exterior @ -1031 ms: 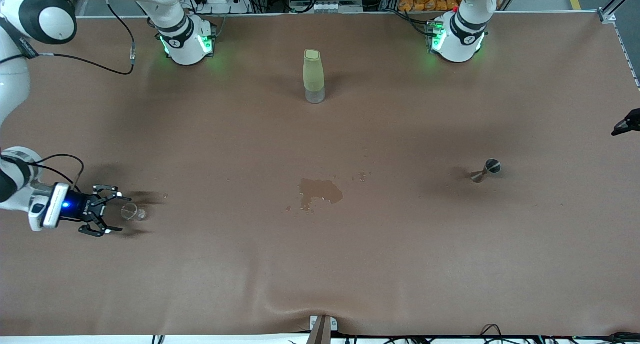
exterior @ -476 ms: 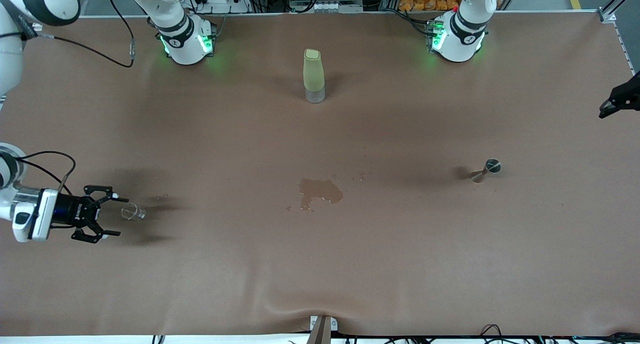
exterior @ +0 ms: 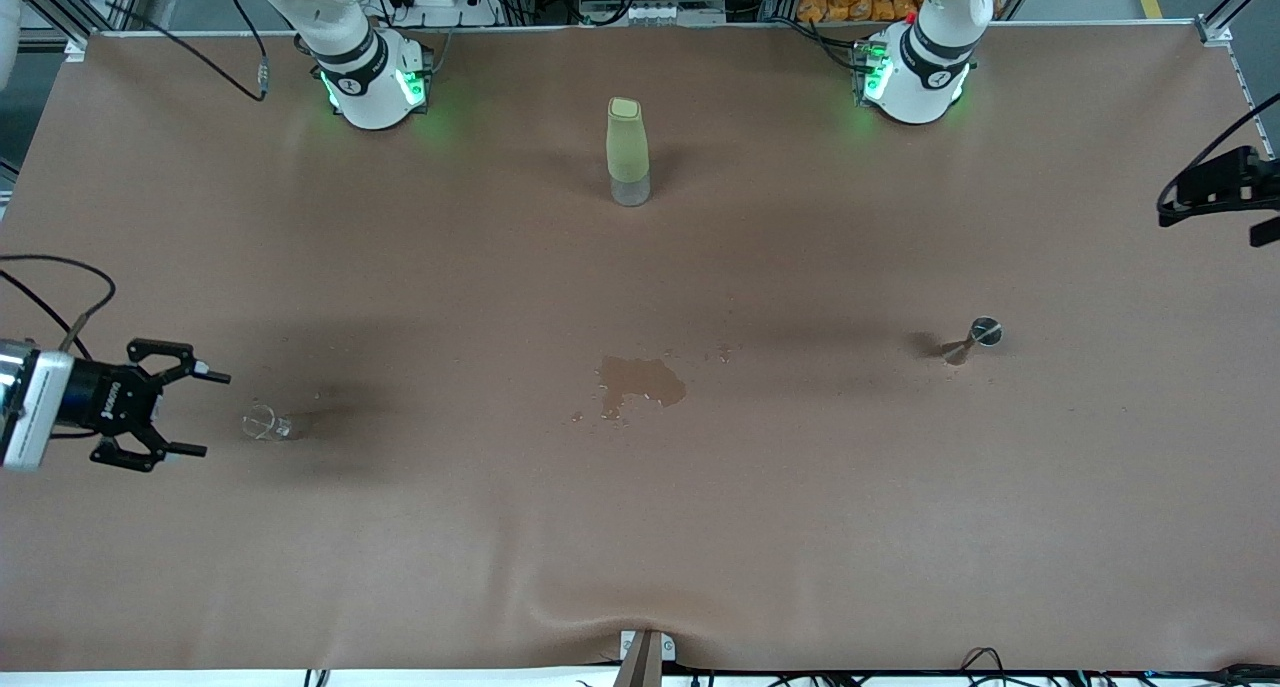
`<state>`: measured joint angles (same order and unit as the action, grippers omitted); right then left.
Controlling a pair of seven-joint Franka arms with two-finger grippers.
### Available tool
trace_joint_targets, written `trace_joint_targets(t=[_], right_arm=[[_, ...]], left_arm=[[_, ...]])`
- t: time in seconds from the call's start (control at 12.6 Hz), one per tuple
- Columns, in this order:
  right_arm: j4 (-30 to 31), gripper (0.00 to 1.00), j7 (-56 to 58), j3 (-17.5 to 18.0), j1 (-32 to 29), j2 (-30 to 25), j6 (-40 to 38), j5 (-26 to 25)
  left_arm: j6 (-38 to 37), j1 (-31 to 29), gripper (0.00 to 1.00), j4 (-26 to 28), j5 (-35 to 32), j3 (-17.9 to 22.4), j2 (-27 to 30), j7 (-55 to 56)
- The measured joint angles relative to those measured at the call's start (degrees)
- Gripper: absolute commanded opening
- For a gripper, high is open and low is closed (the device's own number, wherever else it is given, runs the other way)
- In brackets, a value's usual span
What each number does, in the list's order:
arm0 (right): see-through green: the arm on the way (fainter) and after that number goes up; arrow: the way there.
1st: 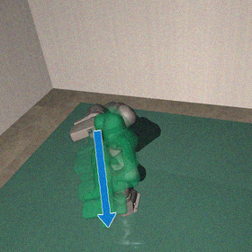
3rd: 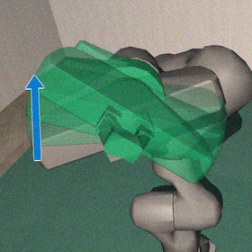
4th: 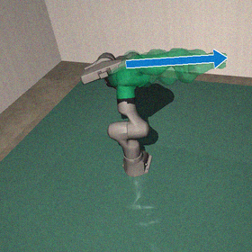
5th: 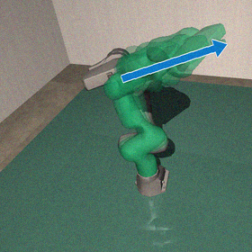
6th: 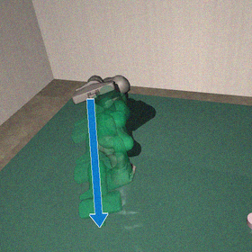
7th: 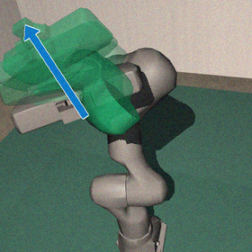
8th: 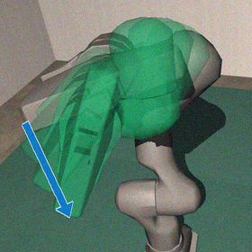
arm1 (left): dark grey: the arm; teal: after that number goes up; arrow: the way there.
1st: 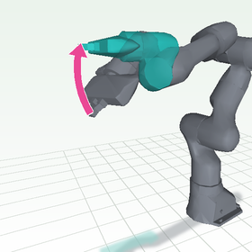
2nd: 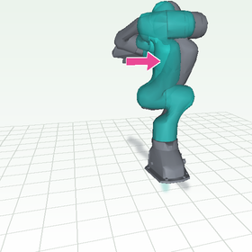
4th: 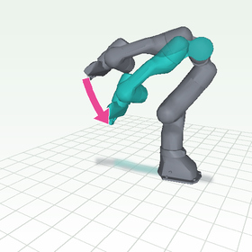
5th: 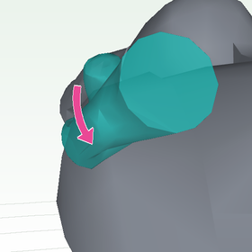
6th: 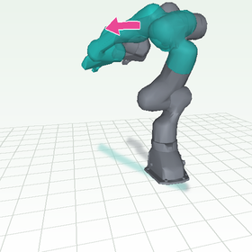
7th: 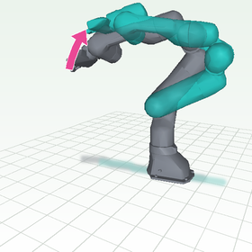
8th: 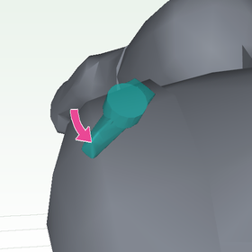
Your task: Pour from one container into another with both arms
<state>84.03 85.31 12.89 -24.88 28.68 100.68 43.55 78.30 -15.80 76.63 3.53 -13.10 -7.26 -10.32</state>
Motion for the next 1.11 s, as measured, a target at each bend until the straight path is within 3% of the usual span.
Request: trace_joint_targets(t=[0.24, 0.4, 0.55, 1.11], right_arm=[[5.0, 1.0, -10.4, -0.4, 2.2, -9.4, 1.2, -7.6], [6.0, 1.0, -18.7, -5.6, 8.0, -13.7, 1.5, -11.4], [6.3, 1.0, -26.4, -8.8, 12.4, -16.4, 1.5, -16.3], [6.7, 1.0, -53.2, -13.5, 20.1, -23.4, -7.3, -31.9]], left_arm=[[-0.2, -0.2, 1.0, 0.0, 0.0, -0.2, 0.0, 2.8], [-0.2, -0.4, 1.0, 0.2, -1.6, -0.1, -0.1, 2.8], [0.6, -0.4, 1.0, 0.3, -3.6, -0.1, -0.4, 2.8], [2.1, -0.3, 1.0, 0.5, -3.7, -1.1, -0.5, 5.5]])
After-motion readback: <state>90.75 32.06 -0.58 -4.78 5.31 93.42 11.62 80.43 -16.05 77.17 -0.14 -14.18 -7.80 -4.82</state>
